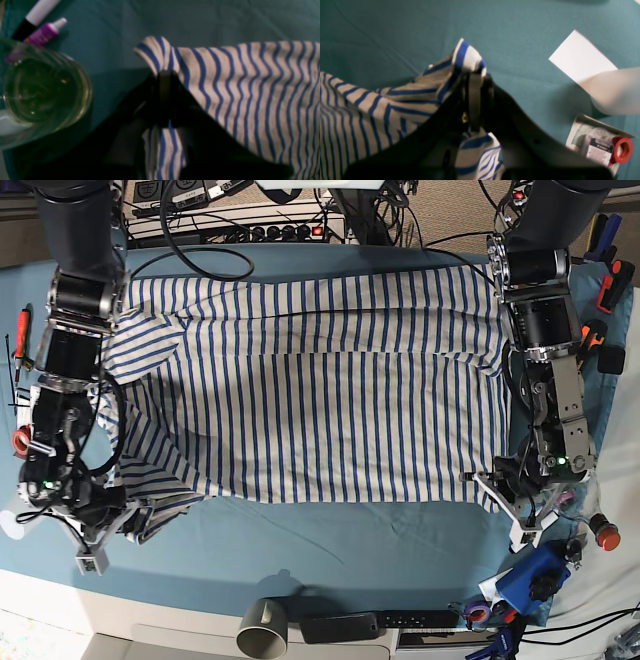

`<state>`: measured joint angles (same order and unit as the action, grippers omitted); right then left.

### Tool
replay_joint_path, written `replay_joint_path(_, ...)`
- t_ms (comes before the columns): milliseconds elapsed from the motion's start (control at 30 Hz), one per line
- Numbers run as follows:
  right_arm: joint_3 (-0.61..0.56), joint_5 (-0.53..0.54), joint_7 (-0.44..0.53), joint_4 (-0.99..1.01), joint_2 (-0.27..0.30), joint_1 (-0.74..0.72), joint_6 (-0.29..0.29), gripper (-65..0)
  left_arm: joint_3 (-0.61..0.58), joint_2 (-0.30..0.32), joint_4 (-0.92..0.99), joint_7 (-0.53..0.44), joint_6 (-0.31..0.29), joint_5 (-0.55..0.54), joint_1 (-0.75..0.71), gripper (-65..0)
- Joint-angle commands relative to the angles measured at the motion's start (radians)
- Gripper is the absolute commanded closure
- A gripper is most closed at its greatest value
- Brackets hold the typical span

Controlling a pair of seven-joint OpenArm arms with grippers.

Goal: Fold the T-shirt properly
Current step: 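Lift the hem with both grippers and fold it over toward the collar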

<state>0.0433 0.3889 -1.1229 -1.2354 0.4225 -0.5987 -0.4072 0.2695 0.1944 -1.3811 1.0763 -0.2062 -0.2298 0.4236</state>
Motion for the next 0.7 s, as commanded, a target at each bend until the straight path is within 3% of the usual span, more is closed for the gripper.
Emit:
replay_joint_path(0,0.005,0.013,0.010,-0.020,0.031,-0.032,0.005,0.0,0.002,0.009,-0.021,-0.001,-0.004,-0.011,0.027,0.0)
replay_joint_path(233,0.059,0.137,-0.037,-0.021,0.096,-0.032,0.004,0.0,0.004,0.071,-0.046,0.071,-0.004,-0.147,0.024,0.0)
replay_joint_path(433,0.180,0.235,-0.092,-0.021,0.102,0.006,-0.031,0.0,0.004,0.119,-0.050,0.095,-0.008,-0.183,0.007,0.0)
replay_joint_path(667,0.246,0.323,-0.153,-0.029,0.105,0.063,-0.074,0.0,0.011,0.121,-0.094,0.121,-0.031,-0.228,-0.059,0.0)
